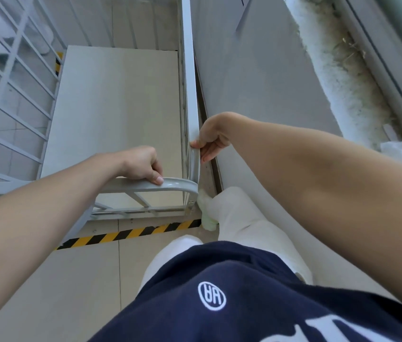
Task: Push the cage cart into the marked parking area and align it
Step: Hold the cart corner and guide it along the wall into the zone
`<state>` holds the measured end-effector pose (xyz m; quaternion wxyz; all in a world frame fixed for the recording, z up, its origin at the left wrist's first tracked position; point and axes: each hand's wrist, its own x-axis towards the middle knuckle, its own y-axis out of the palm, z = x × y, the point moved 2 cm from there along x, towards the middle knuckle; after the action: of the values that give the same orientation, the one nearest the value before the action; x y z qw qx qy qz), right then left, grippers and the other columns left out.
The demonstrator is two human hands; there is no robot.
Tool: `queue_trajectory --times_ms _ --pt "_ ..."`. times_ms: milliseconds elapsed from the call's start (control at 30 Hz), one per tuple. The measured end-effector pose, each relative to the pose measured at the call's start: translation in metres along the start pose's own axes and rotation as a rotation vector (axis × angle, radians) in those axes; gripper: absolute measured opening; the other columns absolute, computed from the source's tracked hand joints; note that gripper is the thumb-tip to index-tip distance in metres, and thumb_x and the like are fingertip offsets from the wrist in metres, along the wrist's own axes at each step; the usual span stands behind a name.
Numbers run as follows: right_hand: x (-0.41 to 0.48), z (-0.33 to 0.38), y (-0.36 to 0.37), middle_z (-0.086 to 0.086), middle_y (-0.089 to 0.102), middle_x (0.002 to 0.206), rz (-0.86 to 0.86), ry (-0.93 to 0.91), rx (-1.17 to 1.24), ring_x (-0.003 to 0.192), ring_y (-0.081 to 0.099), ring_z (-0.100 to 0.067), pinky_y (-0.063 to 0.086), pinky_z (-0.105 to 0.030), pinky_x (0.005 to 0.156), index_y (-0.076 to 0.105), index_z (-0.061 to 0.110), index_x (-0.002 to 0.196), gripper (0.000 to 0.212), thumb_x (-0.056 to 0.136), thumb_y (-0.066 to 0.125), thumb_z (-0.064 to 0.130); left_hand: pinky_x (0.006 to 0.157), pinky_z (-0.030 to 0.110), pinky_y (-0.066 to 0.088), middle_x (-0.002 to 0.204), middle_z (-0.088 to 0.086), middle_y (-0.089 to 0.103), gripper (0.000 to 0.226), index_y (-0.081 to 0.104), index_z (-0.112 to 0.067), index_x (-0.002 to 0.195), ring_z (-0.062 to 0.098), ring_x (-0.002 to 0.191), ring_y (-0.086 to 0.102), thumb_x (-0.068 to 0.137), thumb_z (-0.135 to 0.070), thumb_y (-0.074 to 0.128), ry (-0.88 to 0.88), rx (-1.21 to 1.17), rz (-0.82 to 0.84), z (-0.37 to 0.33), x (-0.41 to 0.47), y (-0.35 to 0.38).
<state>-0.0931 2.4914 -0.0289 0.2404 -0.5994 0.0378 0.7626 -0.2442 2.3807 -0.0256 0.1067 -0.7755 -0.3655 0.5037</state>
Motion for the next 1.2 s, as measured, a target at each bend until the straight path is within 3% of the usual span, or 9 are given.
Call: queue_trajectory --times_ms 267,367,467,633,767,933,1067,1200 --pt "0.007 0.0 -0.005 -0.014 0.069 0.057 0.008 0.014 0.008 0.05 0.069 -0.021 0.057 -0.029 0.06 0.059 -0.003 0.088 0.026 0.095 0.052 0.02 0.067 0.02 0.044 0.085 -0.005 0.071 0.014 0.075 -0.014 0.092 0.008 0.077 0.062 0.084 -0.022 0.066 0.013 -0.05 -0.033 0.004 0.002 0.003" --pt "0.011 0.001 -0.007 -0.015 0.069 0.077 0.035 0.024 0.016 0.072 0.068 -0.022 0.056 -0.03 0.068 0.059 -0.003 0.088 0.026 0.095 0.052 0.02 0.069 0.022 0.044 0.084 -0.008 0.07 0.014 0.075 -0.017 0.091 0.008 0.08 0.062 0.085 -0.023 0.065 0.016 -0.074 -0.045 0.007 0.004 0.004" --pt "0.011 -0.002 -0.009 -0.015 0.066 0.087 0.051 0.02 0.028 0.078 0.066 -0.021 0.056 -0.03 0.07 0.059 -0.004 0.089 0.026 0.095 0.052 0.021 0.072 0.022 0.045 0.081 -0.01 0.069 0.014 0.075 -0.016 0.091 0.007 0.08 0.062 0.085 -0.022 0.065 0.016 -0.081 -0.029 0.006 0.005 0.005" --pt "0.009 -0.005 -0.007 -0.013 0.068 0.06 0.039 0.009 0.047 0.053 0.068 -0.019 0.057 -0.027 0.059 0.057 -0.002 0.084 0.028 0.095 0.052 0.023 0.072 0.02 0.046 0.086 -0.006 0.072 0.013 0.076 -0.015 0.091 0.009 0.081 0.064 0.084 -0.02 0.066 0.013 -0.06 0.001 0.006 0.008 0.002" --pt "0.01 -0.007 -0.004 -0.012 0.067 0.061 0.009 -0.02 0.035 0.063 0.065 -0.019 0.057 -0.026 0.054 0.056 -0.004 0.086 0.031 0.096 0.051 0.026 0.067 0.018 0.045 0.08 -0.007 0.071 0.011 0.076 -0.015 0.088 0.009 0.077 0.063 0.084 -0.019 0.067 0.004 -0.03 -0.011 0.003 0.007 0.003" --pt "0.011 -0.009 0.001 -0.009 0.066 0.047 -0.044 -0.049 0.019 0.043 0.065 -0.015 0.056 -0.024 0.049 0.057 -0.003 0.083 0.036 0.097 0.048 0.03 0.069 0.021 0.046 0.084 -0.004 0.073 0.011 0.076 -0.017 0.088 0.012 0.08 0.064 0.084 -0.02 0.067 0.0 -0.011 -0.049 0.004 0.004 0.004" --pt "0.015 -0.014 0.006 -0.01 0.066 0.077 -0.074 -0.072 0.056 0.069 0.063 -0.016 0.055 -0.025 0.071 0.058 -0.001 0.086 0.04 0.098 0.044 0.035 0.068 0.02 0.045 0.079 -0.009 0.071 0.012 0.076 -0.016 0.089 0.011 0.077 0.063 0.085 -0.019 0.066 0.004 -0.015 -0.07 0.001 0.001 0.006" --pt "0.015 -0.015 0.014 -0.009 0.064 0.083 -0.104 -0.092 0.06 0.072 0.062 -0.016 0.052 -0.027 0.078 0.057 -0.001 0.084 0.044 0.099 0.041 0.036 0.068 0.017 0.045 0.081 -0.003 0.071 0.013 0.076 -0.013 0.092 0.007 0.074 0.061 0.085 -0.018 0.065 -0.011 -0.013 -0.101 0.002 -0.003 0.01"
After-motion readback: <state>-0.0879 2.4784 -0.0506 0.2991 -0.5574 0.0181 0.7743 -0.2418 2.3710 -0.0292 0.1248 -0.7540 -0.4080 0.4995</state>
